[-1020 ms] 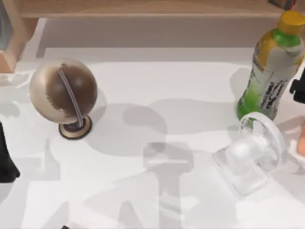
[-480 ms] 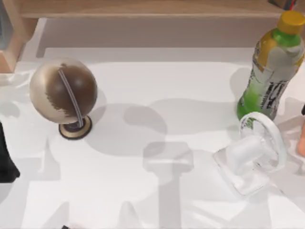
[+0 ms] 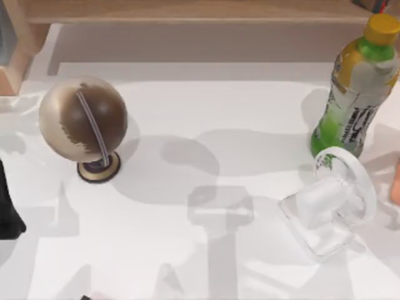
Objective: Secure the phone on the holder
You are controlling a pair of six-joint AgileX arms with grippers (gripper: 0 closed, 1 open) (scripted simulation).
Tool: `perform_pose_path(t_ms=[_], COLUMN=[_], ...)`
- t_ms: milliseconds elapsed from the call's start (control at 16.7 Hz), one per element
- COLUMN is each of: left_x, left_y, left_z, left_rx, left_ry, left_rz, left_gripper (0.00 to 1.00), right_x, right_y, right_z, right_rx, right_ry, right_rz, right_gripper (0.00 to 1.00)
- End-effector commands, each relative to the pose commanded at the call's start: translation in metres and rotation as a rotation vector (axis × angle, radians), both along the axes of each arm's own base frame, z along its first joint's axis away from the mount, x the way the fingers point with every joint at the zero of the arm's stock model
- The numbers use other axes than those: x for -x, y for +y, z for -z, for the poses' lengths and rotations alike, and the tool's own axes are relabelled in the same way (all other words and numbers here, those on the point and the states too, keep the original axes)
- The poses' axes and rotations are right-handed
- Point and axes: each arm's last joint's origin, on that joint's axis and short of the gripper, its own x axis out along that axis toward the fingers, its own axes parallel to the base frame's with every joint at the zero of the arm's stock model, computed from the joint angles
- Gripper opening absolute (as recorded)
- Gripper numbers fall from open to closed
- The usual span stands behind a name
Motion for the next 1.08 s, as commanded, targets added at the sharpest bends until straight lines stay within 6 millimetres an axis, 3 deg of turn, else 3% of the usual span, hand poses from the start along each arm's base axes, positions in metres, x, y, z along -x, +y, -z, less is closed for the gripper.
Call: perform_pose_path(t_ms=[660, 960, 1080], left_x=[0.000, 0.000, 0.000], left_y=[0.000, 0.000, 0.000], left_z=[0.000, 0.000, 0.000], left_rx=[0.000, 0.000, 0.000], left_ry=[0.000, 0.000, 0.000], left_rz=[0.000, 0.000, 0.000], left_gripper=[1.00, 1.00, 1.00], right_x=[-0.039, -0.040, -0.040], right_y=[-0.016, -0.017, -0.017], right_z=[0.023, 0.024, 0.024], right_rx=[0.021, 0.022, 0.022], right_ry=[0.053, 0.057, 0.057], right_rz=[0.013, 0.012, 0.012], right_gripper=[0.00, 0.00, 0.15])
